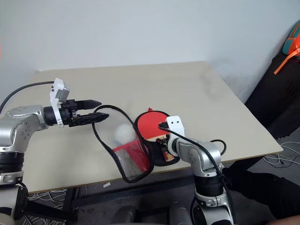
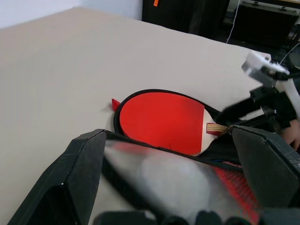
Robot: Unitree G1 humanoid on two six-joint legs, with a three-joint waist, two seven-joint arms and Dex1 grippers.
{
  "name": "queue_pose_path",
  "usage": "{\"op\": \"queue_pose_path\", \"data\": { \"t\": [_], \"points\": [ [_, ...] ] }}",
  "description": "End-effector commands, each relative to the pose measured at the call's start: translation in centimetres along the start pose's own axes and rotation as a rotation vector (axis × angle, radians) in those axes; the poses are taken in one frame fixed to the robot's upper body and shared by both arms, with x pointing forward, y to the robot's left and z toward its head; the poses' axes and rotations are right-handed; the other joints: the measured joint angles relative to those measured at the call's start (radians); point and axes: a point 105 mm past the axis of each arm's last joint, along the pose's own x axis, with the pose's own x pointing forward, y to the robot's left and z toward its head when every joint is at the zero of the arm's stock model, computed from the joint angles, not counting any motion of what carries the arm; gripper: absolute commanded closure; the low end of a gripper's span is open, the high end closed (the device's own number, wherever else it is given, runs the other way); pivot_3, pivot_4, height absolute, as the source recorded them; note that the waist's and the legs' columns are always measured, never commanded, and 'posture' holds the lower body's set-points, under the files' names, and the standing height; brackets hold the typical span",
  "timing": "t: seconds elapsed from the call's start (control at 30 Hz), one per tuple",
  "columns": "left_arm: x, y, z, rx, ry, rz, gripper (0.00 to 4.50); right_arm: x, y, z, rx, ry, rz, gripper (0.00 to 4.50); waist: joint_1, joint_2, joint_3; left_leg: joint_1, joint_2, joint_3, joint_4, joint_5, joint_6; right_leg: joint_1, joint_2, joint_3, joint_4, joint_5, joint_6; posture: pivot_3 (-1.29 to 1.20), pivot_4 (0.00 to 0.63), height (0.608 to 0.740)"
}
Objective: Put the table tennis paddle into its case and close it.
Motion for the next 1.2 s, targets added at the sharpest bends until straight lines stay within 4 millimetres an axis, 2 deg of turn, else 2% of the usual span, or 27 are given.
{"op": "queue_pose_path", "data": {
  "t": [0.03, 0.1, 0.17, 0.23, 0.33, 0.47, 0.57, 0.67, 0.7, 0.77, 0.93, 1.1, 1.2],
  "points": [
    [-1.2, 0.5, 1.1, 0.04, -0.02, 0.042, 0.0, -2.5, 0.4, 3.9, -0.052, -0.163, 0.116, 0.03, 0.0, 0.0, 0.0, 0.0, 0.0, 0.0, 0.0, 0.0, 0.0, 0.0, 0.0, 0.0, 0.0, 0.0, 0.0, 0.0, 0.0, 0.74],
    [-1.9, 0.9, 1.1, 0.042, -0.018, 0.067, 0.0, -4.7, 0.8, 5.7, -0.1, -0.242, 0.227, 0.03, 0.0, 0.001, 0.001, 0.0, 0.0, 0.0, 0.0, 0.0, 0.0, 0.0, 0.0, 0.0, 0.0, 0.0, 0.0, 0.0, 0.0, 0.74],
    [-2.5, 1.3, 1.1, 0.038, -0.017, 0.09, 0.0, -6.6, -0.1, 7.4, -0.144, -0.306, 0.262, 0.03, 0.0, 0.001, 0.001, 0.0, 0.0, 0.0, 0.0, 0.0, 0.0, 0.0, 0.0, 0.0, 0.0, 0.0, 0.0, 0.0, 0.0, 0.74],
    [-3.1, 1.6, 1.0, 0.032, -0.016, 0.112, 0.0, -8.1, -1.9, 8.9, -0.174, -0.352, 0.243, 0.03, 0.001, 0.001, 0.001, 0.0, 0.0, 0.0, 0.0, 0.0, 0.0, 0.0, 0.0, 0.0, -0.001, 0.0, 0.0, 0.0, 0.0, 0.74],
    [-4.0, 2.0, 0.4, 0.012, -0.013, 0.145, 0.0, -9.1, -5.1, 10.2, -0.178, -0.376, 0.162, 0.03, 0.001, 0.001, 0.001, 0.0, 0.0, 0.0, 0.0, 0.0, 0.0, 0.001, 0.0, -0.001, -0.002, 0.0, 0.0, 0.0, 0.0, 0.74],
    [-6.1, 2.7, -0.2, -0.046, -0.045, 0.205, 0.85, -9.8, -9.0, 11.0, -0.156, -0.383, 0.045, 0.0, 0.0, 0.001, 0.001, 0.001, 0.001, 0.001, 0.0, 0.0, 0.0, 0.001, 0.0, 0.0, -0.001, 0.0, 0.0, 0.0, 0.0, 0.74],
    [-7.4, 3.0, -0.7, -0.077, -0.049, 0.245, 1.95, -9.8, -9.8, 10.9, -0.152, -0.381, 0.026, 0.0, -0.001, 0.001, 0.001, 0.0, 0.001, 0.002, -0.001, 0.0, 0.0, -0.001, 0.0, 0.001, -0.001, 0.0, 0.0, 0.0, 0.0, 0.74],
    [-8.0, 3.4, -2.5, -0.135, -0.03, 0.286, 3.04, -9.7, -9.5, 10.8, -0.151, -0.384, 0.043, 0.0, 0.0, 0.001, 0.001, 0.0, 0.001, 0.003, -0.001, 0.0, 0.0, -0.001, 0.0, 0.001, -0.001, 0.0, 0.0, 0.0, 0.0, 0.74],
    [-7.7, 3.4, -3.1, -0.149, -0.016, 0.292, 3.36, -9.7, -9.2, 10.8, -0.155, -0.387, 0.055, 0.0, 0.0, 0.001, 0.001, 0.0, 0.001, 0.003, -0.001, 0.0, 0.0, 0.0, 0.0, 0.001, -0.001, 0.0, 0.0, 0.0, 0.0, 0.74],
    [-6.5, 2.6, -4.0, -0.17, -0.008, 0.253, 3.36, -9.6, -8.8, 11.1, -0.162, -0.394, 0.067, 0.0, 0.003, 0.001, 0.001, 0.001, 0.001, 0.002, 0.0, 0.0, 0.0, 0.001, -0.001, 0.001, -0.001, 0.0, 0.0, 0.0, 0.0, 0.74],
    [-0.5, -1.4, -4.6, -0.219, -0.033, 0.041, 3.36, -9.1, -8.8, 11.3, -0.152, -0.396, 0.07, 0.0, 0.017, 0.0, 0.0, 0.0, 0.0, 0.003, 0.002, 0.0, 0.001, 0.002, -0.003, 0.001, -0.002, 0.0, 0.0, 0.0, 0.0, 0.74],
    [3.7, -3.9, -2.4, -0.239, -0.118, -0.106, 3.36, -8.6, -8.8, 10.6, -0.126, -0.382, 0.067, 0.0, 0.022, 0.0, 0.0, 0.0, 0.0, 0.002, 0.002, 0.0, 0.001, 0.001, -0.001, 0.001, -0.001, 0.001, -0.001, 0.0, 0.0, 0.74],
    [5.9, -5.4, -1.6, -0.231, -0.104, -0.193, 3.36, -8.4, -9.2, 10.2, -0.115, -0.373, 0.058, 0.0, 0.022, 0.0, 0.0, 0.0, 0.0, 0.002, 0.002, 0.0, 0.001, 0.002, 0.0, 0.001, -0.001, 0.001, -0.001, 0.0, 0.0, 0.74]
  ]
}}
